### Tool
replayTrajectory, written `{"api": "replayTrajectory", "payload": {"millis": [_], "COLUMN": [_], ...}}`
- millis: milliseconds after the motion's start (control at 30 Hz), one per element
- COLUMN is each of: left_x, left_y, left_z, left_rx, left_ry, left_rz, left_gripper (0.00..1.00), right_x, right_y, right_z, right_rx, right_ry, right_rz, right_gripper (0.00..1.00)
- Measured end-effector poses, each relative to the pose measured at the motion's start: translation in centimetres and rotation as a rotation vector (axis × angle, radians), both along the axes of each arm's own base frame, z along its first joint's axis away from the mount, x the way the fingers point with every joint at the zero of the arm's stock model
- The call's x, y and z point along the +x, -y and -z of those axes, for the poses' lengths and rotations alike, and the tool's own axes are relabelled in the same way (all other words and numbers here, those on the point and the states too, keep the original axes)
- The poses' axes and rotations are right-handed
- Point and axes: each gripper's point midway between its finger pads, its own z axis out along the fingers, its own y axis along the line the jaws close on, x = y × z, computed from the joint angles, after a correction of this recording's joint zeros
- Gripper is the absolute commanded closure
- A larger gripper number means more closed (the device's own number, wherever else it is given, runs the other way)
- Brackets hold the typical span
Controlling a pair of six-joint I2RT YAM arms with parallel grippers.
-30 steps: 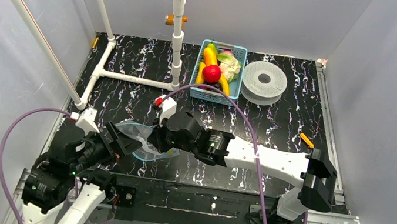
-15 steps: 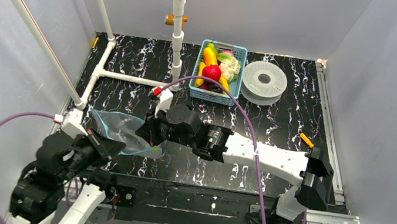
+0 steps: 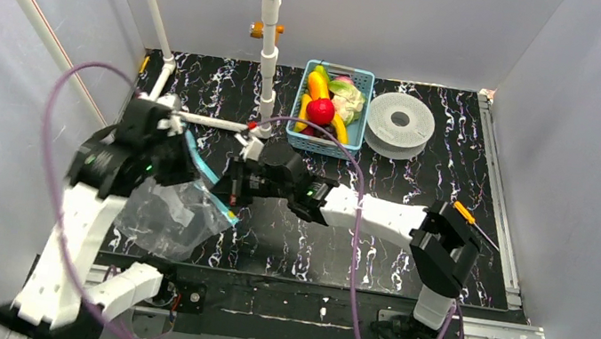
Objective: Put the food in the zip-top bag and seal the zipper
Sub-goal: Open the zipper of the food storage bag at the center of the board.
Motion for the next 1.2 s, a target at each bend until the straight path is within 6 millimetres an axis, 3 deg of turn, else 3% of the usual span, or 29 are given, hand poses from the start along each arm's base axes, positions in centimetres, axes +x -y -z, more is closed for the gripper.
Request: {"api": "replayTrajectory", "payload": {"millis": [133, 233, 333, 500, 600, 800, 967, 1200], "left_x": [2.8, 3.3, 3.8, 4.4, 4.1, 2.1, 1.0, 1.2], "left_y": [1.4, 2.2, 3.0, 3.6, 3.4, 3.0, 3.5, 4.5], "left_z": [6.4, 9.1, 9.4, 9.7, 9.5, 8.2, 8.4, 9.4], "left_rx": [0.038, 0.026, -0.009, -0.049, -0.057, -0.100, -0.155, -0.213], "left_ry": [-0.207, -0.267, -0.249, -0.180, -0.129, -0.009, 0.014, -0.036], "left_rz": [0.050, 0.072, 0.094, 0.108, 0.102, 0.087, 0.094, 0.069], "left_gripper": [1.00, 1.00, 0.95, 0.69, 0.55, 0.38, 0.35, 0.32], "right_x": [3.4, 5.0, 4.8, 4.3, 4.2, 4.3, 4.6, 3.7], "right_y": [2.8, 4.2, 4.3, 4.6, 4.9, 4.9, 5.1, 5.2], "right_z": [6.9, 9.8, 9.9, 9.0, 8.6, 8.3, 8.0, 8.5], "right_rx": [-0.114, -0.195, -0.206, -0.188, -0.184, -0.178, -0.184, -0.239], "right_ry": [-0.155, -0.182, -0.162, -0.127, -0.113, -0.107, -0.084, 0.020], "right_rz": [0.071, 0.116, 0.110, 0.101, 0.106, 0.122, 0.149, 0.169], "right_gripper": [0.99, 0.99, 0.99, 0.99, 0.99, 0.99, 0.99, 0.99]}}
